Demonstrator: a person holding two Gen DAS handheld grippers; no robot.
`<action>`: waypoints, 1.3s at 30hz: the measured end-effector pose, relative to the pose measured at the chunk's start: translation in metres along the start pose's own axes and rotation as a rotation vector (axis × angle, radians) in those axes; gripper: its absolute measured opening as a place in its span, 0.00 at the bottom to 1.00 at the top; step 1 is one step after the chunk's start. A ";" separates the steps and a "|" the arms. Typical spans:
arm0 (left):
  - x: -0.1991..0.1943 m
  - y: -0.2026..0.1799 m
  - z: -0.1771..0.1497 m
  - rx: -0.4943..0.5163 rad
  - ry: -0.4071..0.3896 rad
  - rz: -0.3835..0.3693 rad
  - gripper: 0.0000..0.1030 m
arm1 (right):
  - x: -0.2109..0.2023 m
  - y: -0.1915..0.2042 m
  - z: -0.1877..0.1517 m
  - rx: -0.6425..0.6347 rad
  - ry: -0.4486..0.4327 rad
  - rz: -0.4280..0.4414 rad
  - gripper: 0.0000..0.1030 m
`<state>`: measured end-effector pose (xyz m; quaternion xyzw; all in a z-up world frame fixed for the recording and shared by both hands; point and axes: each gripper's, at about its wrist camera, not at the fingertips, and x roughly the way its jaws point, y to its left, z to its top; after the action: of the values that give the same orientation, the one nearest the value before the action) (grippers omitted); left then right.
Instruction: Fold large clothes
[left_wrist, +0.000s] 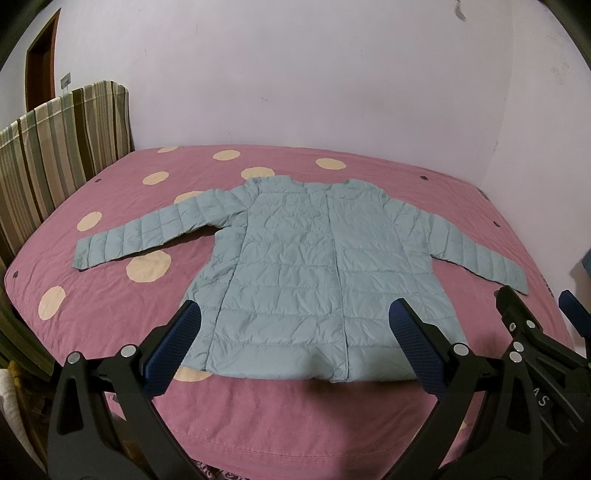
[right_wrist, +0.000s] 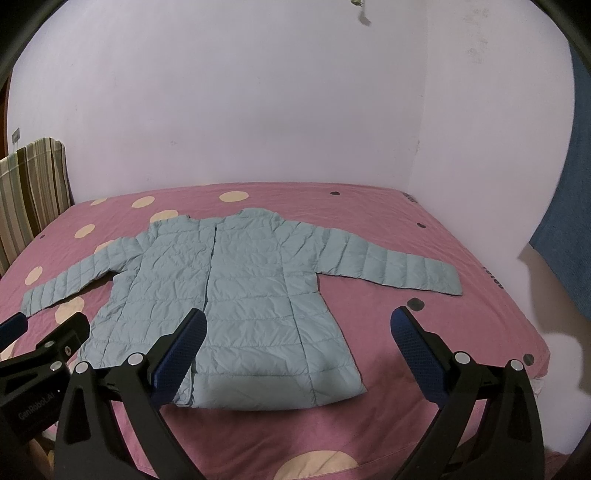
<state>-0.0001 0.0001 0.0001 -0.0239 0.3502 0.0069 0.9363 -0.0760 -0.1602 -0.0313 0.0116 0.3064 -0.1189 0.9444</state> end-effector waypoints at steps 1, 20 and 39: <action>0.000 -0.002 0.001 0.000 -0.002 0.002 0.98 | 0.000 0.000 0.000 0.000 0.000 0.000 0.96; 0.003 -0.005 -0.002 0.000 0.000 -0.001 0.98 | 0.000 0.000 0.000 -0.002 0.001 0.000 0.96; 0.005 -0.006 -0.006 -0.001 0.002 -0.001 0.98 | 0.000 0.000 0.001 -0.003 0.004 0.001 0.96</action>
<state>-0.0005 -0.0059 -0.0077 -0.0249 0.3512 0.0065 0.9360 -0.0758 -0.1597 -0.0306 0.0107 0.3084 -0.1181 0.9438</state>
